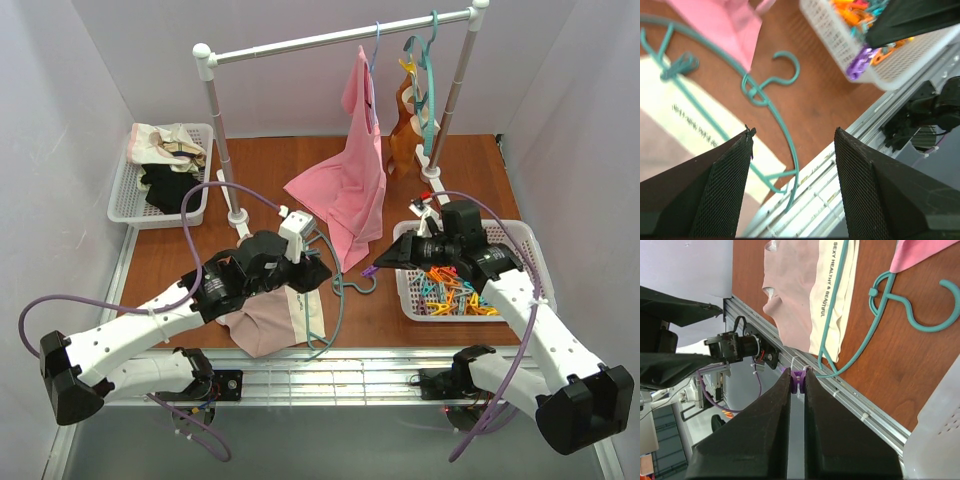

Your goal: Clip the underwear to the hanger

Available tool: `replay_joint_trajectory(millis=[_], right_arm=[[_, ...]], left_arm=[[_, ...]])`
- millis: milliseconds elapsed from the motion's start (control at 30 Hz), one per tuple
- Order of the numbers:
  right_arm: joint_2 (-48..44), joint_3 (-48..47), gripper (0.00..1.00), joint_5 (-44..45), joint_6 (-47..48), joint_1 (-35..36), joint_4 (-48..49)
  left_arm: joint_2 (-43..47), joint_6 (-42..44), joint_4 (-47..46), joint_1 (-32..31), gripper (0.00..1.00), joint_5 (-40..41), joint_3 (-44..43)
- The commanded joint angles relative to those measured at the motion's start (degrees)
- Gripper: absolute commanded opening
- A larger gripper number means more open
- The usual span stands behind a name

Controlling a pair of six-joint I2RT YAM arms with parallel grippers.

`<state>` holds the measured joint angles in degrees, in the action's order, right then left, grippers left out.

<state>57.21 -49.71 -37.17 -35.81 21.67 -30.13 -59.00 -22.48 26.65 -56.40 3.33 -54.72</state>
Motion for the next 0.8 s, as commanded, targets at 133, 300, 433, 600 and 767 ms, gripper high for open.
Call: replay_joint_trajectory(millis=[133,300,433,600,767], right_arm=[[0.53,6.20,0.01,8.15,-6.02,12.24,13.85],[4.83,8.58,0.01,12.73,-9.09,21.37,21.67],[7.65,11.47,0.01,15.80,-9.63,24.38,27.66],[8.88,15.96,0.01,18.18,-10.15,24.91,36.45],[11.69,17.28,0.01,19.85,-10.24,25.44,41.55]], left_arm=[[1.61,-15.48,8.58,0.76,0.58,5.10,6.20],[1.44,-20.66,11.05,1.82,0.56,5.81,8.66],[0.03,-22.69,9.74,2.96,0.52,4.06,10.86],[-3.74,-22.52,7.71,4.89,0.49,2.21,11.74],[-8.05,-21.12,4.90,7.62,0.45,-0.08,11.74]])
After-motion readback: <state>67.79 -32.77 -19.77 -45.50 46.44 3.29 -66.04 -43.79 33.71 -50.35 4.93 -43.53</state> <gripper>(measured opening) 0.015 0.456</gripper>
